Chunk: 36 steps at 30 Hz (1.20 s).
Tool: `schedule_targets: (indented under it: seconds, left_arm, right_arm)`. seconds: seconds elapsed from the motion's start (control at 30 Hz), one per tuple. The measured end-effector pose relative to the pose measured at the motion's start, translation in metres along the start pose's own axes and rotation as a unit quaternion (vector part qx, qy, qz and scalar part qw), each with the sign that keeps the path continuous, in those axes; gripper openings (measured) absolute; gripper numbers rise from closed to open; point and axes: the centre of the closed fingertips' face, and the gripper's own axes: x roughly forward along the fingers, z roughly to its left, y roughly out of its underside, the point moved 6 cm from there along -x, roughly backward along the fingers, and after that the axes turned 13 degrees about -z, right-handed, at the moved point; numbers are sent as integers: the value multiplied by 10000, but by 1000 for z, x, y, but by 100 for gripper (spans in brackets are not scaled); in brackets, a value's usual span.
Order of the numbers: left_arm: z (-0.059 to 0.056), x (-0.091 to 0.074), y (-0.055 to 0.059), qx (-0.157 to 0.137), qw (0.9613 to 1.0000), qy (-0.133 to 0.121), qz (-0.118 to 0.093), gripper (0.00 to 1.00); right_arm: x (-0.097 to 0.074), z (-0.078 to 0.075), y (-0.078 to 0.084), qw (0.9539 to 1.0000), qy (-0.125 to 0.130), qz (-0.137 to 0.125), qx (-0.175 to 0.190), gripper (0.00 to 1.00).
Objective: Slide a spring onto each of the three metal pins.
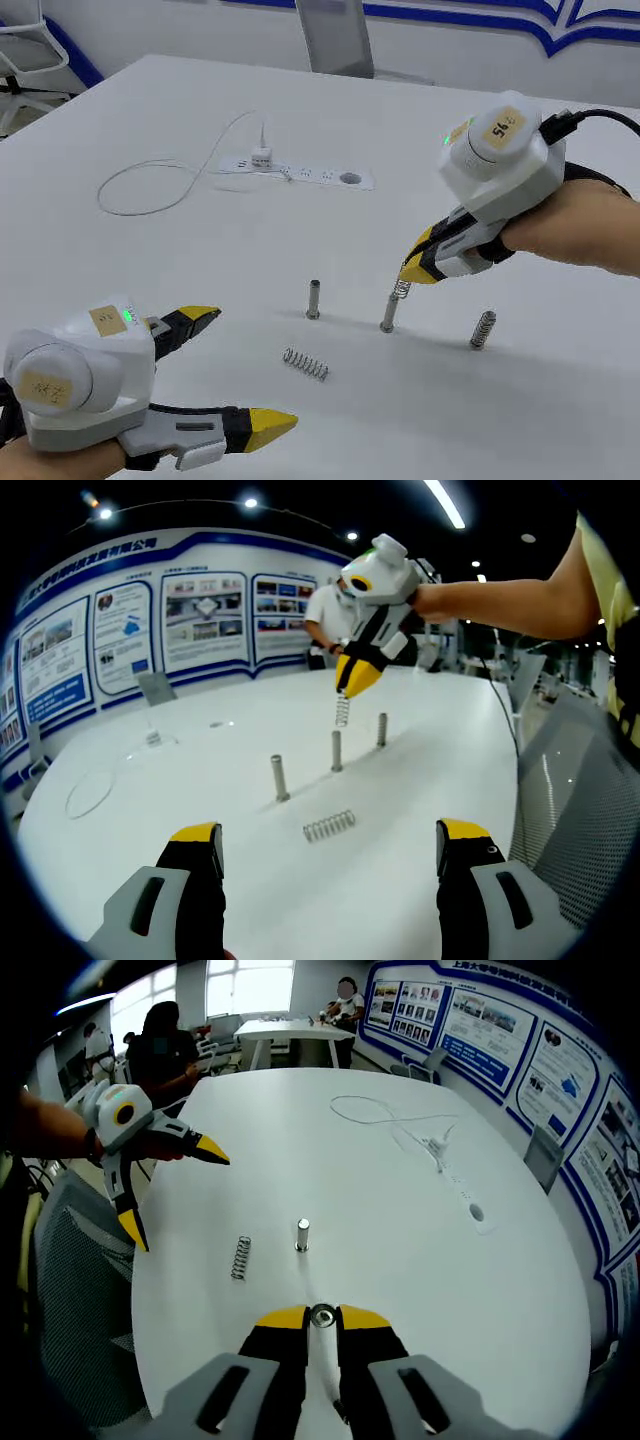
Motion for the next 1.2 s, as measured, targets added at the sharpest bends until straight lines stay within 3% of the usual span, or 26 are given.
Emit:
schedule_targets:
  seconds: [0.37, 1.2]
  left_arm:
    - [0, -1, 0, -6, 10000, -22, 28, 89]
    - [2, -4, 5, -50, 9999, -74, 58, 89]
  right_arm:
    - [10, -3, 4, 9999, -48, 45, 118, 12]
    - [40, -2, 31, 9983, -112, 305, 492, 12]
